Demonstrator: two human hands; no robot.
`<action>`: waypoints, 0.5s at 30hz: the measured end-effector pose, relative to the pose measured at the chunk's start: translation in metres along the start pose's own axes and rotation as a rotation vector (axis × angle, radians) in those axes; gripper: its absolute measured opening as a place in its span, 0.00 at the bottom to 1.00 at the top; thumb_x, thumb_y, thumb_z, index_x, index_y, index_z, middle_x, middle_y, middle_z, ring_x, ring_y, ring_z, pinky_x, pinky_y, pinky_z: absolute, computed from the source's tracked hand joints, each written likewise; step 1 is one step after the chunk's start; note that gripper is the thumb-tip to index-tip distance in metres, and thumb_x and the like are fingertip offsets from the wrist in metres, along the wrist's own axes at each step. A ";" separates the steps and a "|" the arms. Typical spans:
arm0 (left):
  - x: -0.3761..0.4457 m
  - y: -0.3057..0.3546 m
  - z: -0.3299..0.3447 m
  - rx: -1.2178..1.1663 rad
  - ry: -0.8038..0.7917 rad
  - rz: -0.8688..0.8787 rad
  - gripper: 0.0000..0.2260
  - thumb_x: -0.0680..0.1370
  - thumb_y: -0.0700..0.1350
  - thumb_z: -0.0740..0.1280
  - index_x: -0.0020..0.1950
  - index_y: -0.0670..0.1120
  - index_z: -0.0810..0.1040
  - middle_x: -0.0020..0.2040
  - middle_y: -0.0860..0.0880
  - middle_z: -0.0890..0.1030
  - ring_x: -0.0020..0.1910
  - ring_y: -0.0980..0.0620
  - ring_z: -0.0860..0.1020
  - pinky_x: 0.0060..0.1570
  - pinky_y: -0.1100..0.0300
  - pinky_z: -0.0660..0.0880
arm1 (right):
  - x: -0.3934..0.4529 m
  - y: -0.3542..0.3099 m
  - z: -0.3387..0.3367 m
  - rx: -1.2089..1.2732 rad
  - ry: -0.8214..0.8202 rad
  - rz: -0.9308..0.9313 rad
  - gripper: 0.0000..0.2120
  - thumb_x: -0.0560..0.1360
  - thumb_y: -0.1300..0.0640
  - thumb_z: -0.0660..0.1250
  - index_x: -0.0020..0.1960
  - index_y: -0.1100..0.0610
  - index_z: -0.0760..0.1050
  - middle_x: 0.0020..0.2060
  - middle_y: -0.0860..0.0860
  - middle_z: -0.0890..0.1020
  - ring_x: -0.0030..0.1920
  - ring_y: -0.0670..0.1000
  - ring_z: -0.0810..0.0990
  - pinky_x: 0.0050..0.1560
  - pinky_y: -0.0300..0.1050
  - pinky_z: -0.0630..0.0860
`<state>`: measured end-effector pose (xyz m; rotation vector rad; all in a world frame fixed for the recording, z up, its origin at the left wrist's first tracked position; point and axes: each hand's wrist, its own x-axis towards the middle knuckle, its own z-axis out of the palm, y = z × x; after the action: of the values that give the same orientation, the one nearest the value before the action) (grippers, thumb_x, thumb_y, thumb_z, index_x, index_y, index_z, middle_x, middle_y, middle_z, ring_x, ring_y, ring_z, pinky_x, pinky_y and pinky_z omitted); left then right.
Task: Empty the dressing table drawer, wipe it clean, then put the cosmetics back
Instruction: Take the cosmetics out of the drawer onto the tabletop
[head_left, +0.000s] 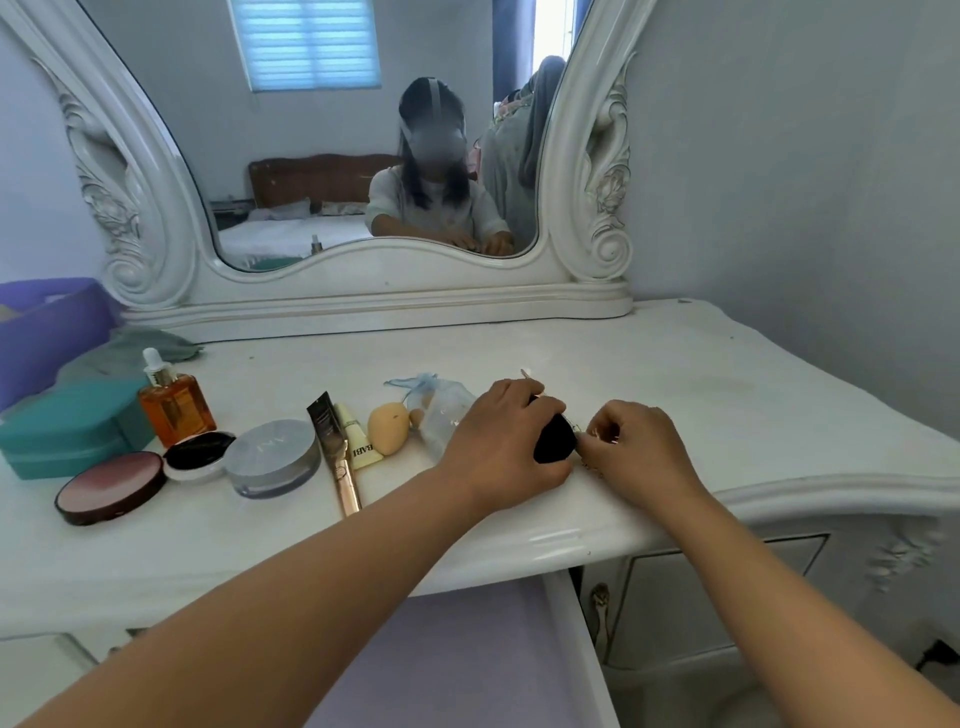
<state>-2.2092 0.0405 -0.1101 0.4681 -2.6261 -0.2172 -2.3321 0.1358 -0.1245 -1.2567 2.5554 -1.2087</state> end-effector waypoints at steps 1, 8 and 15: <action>0.000 0.001 0.002 0.038 -0.022 0.022 0.22 0.72 0.53 0.68 0.65 0.48 0.73 0.67 0.46 0.70 0.69 0.47 0.63 0.68 0.56 0.55 | 0.001 0.002 -0.001 -0.026 0.014 0.004 0.08 0.68 0.51 0.69 0.36 0.53 0.72 0.38 0.50 0.79 0.46 0.55 0.75 0.45 0.49 0.73; -0.008 -0.003 -0.006 0.140 -0.078 0.007 0.27 0.72 0.60 0.65 0.69 0.54 0.67 0.73 0.51 0.63 0.75 0.51 0.51 0.70 0.47 0.35 | -0.005 0.002 -0.008 -0.016 0.101 0.019 0.15 0.69 0.49 0.71 0.51 0.55 0.76 0.50 0.53 0.77 0.54 0.56 0.75 0.56 0.54 0.72; -0.054 -0.023 -0.049 -0.063 0.153 0.026 0.24 0.69 0.59 0.66 0.62 0.51 0.76 0.65 0.51 0.74 0.65 0.54 0.67 0.61 0.61 0.63 | -0.041 -0.039 -0.017 0.001 0.091 -0.195 0.12 0.69 0.53 0.71 0.52 0.53 0.77 0.51 0.47 0.77 0.57 0.50 0.72 0.54 0.41 0.67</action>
<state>-2.1343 0.0356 -0.0946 0.4119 -2.4670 -0.2454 -2.2852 0.1605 -0.0982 -1.5144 2.5418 -1.3309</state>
